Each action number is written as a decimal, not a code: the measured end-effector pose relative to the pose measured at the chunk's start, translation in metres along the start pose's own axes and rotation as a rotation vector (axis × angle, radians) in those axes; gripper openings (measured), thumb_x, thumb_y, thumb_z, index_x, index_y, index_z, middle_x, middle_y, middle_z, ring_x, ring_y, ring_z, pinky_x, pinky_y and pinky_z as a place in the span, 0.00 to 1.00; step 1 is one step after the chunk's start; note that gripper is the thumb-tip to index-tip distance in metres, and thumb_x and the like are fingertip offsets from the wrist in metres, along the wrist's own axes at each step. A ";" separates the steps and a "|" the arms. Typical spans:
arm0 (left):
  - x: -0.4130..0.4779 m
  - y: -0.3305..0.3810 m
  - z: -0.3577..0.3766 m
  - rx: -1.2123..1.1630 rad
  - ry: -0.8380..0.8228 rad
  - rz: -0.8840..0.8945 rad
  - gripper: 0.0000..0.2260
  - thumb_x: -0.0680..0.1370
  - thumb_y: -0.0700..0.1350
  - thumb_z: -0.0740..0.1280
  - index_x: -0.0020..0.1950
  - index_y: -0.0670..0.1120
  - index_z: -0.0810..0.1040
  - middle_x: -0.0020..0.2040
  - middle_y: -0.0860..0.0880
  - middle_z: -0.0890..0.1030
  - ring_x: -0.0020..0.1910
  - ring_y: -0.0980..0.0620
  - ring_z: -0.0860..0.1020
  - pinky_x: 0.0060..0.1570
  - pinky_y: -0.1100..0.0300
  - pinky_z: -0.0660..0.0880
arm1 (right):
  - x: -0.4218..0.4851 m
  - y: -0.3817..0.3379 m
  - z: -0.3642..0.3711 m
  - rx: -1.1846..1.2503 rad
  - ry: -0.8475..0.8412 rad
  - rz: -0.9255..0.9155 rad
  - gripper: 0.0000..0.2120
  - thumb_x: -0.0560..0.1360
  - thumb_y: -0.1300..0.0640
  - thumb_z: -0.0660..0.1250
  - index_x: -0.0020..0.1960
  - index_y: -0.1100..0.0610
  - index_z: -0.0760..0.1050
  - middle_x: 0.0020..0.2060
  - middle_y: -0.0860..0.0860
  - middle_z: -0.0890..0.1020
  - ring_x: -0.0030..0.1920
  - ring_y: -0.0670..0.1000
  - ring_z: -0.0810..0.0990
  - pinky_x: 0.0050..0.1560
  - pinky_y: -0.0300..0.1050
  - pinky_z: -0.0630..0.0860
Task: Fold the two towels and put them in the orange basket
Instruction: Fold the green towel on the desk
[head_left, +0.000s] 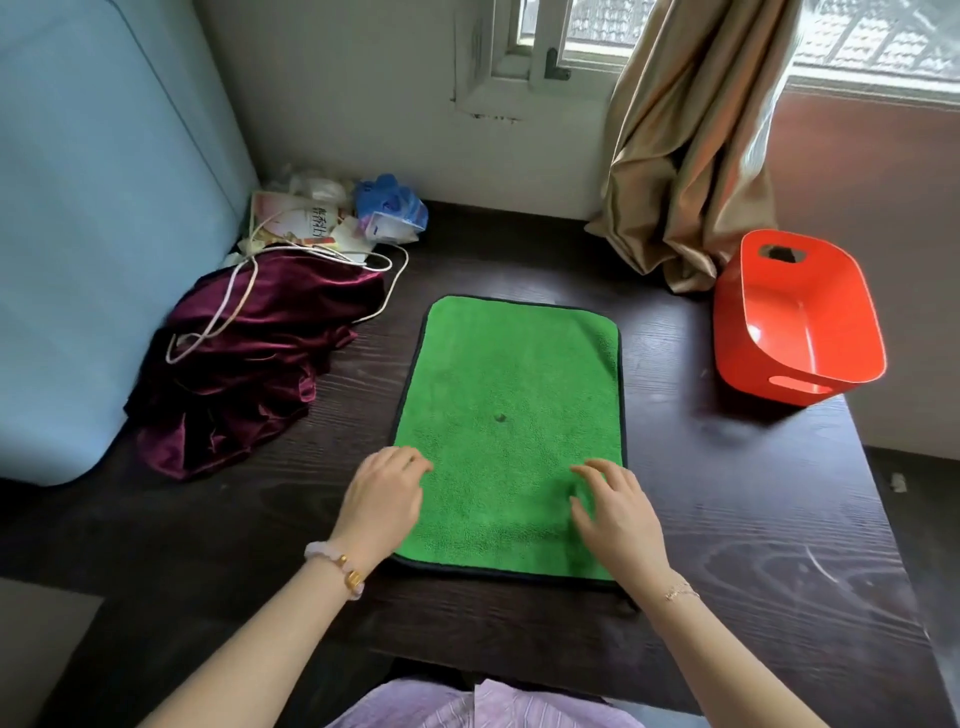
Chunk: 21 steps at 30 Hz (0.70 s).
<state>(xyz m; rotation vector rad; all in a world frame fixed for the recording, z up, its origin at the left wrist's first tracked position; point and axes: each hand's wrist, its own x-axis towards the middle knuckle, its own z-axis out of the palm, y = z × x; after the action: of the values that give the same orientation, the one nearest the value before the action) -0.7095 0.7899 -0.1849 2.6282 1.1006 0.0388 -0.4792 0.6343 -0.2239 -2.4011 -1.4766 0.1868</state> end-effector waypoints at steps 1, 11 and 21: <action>0.006 0.005 0.006 -0.021 -0.016 0.017 0.18 0.80 0.43 0.57 0.70 0.48 0.67 0.69 0.52 0.69 0.70 0.54 0.64 0.72 0.59 0.53 | 0.003 -0.001 0.005 -0.018 0.003 -0.025 0.20 0.69 0.56 0.72 0.60 0.59 0.77 0.57 0.55 0.79 0.58 0.59 0.78 0.57 0.54 0.77; -0.010 -0.016 0.050 0.145 -0.161 0.018 0.25 0.81 0.54 0.40 0.75 0.46 0.55 0.75 0.50 0.60 0.75 0.53 0.48 0.71 0.53 0.47 | -0.037 -0.002 0.032 -0.123 -0.104 0.020 0.28 0.80 0.43 0.40 0.74 0.54 0.60 0.73 0.49 0.62 0.74 0.49 0.56 0.72 0.48 0.51; 0.050 -0.001 0.025 0.002 -0.023 0.005 0.25 0.77 0.54 0.47 0.66 0.45 0.72 0.67 0.47 0.73 0.67 0.49 0.70 0.70 0.55 0.55 | 0.035 -0.008 0.002 -0.048 0.101 0.090 0.20 0.73 0.52 0.54 0.57 0.58 0.78 0.53 0.53 0.81 0.53 0.54 0.81 0.51 0.49 0.78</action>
<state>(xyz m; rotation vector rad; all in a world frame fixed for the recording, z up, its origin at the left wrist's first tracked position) -0.6709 0.8192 -0.2138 2.6267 1.0869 0.0087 -0.4703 0.6693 -0.2215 -2.4780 -1.3439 0.0500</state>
